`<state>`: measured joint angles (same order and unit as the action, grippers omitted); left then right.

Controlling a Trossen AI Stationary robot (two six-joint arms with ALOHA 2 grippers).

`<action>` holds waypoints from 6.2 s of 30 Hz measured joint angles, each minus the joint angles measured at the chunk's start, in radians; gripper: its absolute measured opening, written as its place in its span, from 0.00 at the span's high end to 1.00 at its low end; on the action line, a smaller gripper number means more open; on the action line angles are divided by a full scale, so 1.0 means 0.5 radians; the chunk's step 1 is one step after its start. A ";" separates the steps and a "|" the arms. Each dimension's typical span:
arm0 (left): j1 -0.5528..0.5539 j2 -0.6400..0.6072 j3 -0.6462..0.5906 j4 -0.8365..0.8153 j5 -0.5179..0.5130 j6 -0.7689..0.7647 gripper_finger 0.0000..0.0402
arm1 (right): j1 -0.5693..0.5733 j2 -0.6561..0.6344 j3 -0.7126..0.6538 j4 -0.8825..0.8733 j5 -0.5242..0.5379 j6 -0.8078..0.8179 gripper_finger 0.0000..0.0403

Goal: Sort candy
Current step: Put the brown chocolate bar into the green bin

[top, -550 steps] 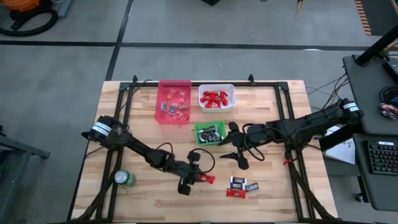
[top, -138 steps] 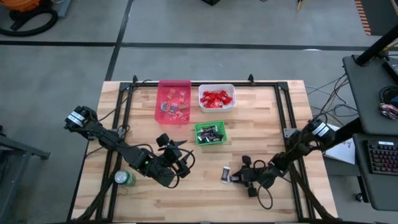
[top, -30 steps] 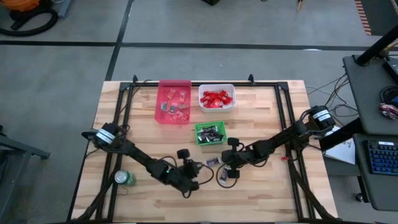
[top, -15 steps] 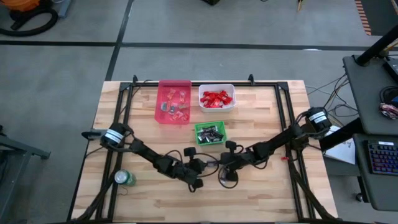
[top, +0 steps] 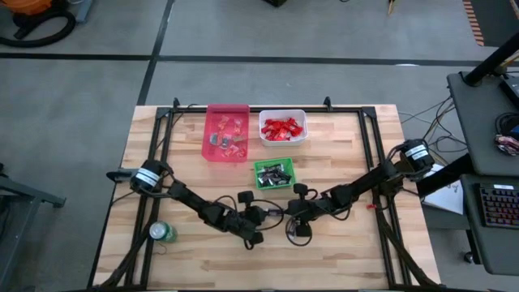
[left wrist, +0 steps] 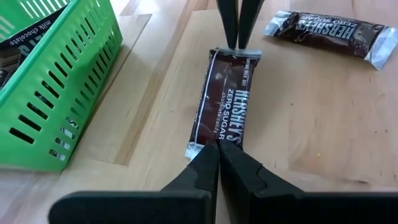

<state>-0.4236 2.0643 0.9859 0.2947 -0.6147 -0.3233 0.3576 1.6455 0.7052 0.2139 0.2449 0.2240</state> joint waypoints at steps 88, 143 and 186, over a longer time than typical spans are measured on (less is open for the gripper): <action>-0.035 -0.229 -0.014 -0.246 -0.008 0.002 1.00 | -0.049 -0.035 0.002 0.309 0.015 0.115 0.78; -0.262 -0.795 -0.014 -0.867 -0.479 -0.085 1.00 | -0.499 -0.463 0.399 -0.594 -0.695 -0.243 0.44; -0.262 -0.788 -0.013 -0.709 -0.480 -0.051 1.00 | 0.043 0.139 -0.105 0.323 -0.725 -0.572 0.44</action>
<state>-0.5545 1.6703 0.9794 -0.0597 -0.8547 -0.3489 0.3790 1.7149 0.6526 0.3753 -0.1177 -0.0622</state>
